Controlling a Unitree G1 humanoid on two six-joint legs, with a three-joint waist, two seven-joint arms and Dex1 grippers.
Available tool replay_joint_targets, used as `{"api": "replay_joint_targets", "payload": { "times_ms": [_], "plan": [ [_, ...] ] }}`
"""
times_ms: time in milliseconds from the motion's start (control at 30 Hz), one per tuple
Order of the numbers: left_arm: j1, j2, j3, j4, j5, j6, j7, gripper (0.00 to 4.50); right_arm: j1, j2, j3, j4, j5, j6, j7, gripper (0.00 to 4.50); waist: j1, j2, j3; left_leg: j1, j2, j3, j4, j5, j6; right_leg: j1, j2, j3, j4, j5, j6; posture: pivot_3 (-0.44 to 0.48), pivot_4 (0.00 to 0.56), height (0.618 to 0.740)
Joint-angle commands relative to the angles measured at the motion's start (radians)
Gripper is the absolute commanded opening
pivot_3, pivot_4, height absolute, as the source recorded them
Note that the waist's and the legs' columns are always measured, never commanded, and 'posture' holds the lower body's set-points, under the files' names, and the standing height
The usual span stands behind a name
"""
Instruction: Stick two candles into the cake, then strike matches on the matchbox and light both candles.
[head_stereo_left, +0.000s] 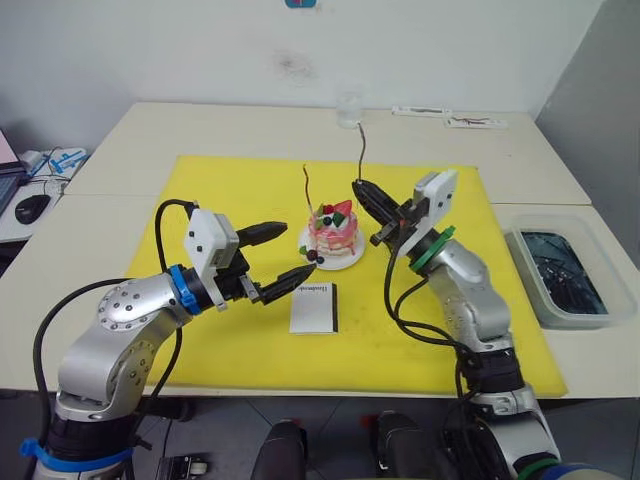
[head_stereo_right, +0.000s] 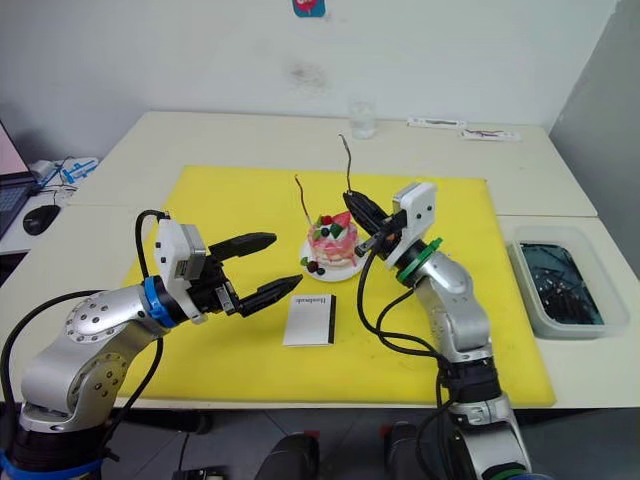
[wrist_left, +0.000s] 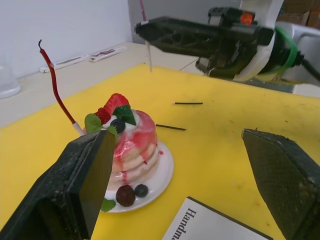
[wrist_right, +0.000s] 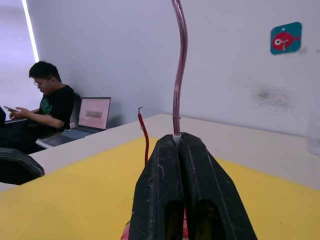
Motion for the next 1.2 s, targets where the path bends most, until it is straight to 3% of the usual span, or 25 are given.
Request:
{"api": "replay_joint_targets", "payload": {
  "times_ms": [33, 400, 1200],
  "plan": [
    [-0.020, 0.016, 0.011, -0.043, -0.018, 0.008, 0.003, 4.50, -0.008, 0.016, 0.012, 0.051, -0.027, -0.122, 0.004, 0.03, -0.003, 0.000, 0.000, 0.000, 0.000, 0.000, 0.000, 0.000, 0.000, 0.000, 0.000, 0.000, 0.001, 0.000, 0.000, 0.000, 0.150, 0.740],
    [-0.020, 0.038, 0.001, -0.049, -0.018, 0.011, -0.018, 4.50, -0.006, 0.050, 0.017, 0.197, -0.066, -0.266, -0.042, 0.03, -0.006, 0.000, 0.000, 0.001, 0.000, 0.000, 0.000, 0.000, 0.000, 0.000, 0.000, 0.000, 0.004, -0.002, -0.003, 0.000, 0.150, 0.740],
    [-0.015, 0.045, -0.016, -0.049, -0.001, 0.002, -0.034, 4.50, -0.082, 0.104, 0.021, 0.367, -0.084, -0.367, -0.055, 0.03, -0.020, 0.001, 0.000, 0.004, 0.000, -0.001, 0.000, 0.000, 0.000, -0.001, 0.001, 0.000, 0.009, -0.003, -0.005, 0.000, 0.150, 0.740]
  ]
}}
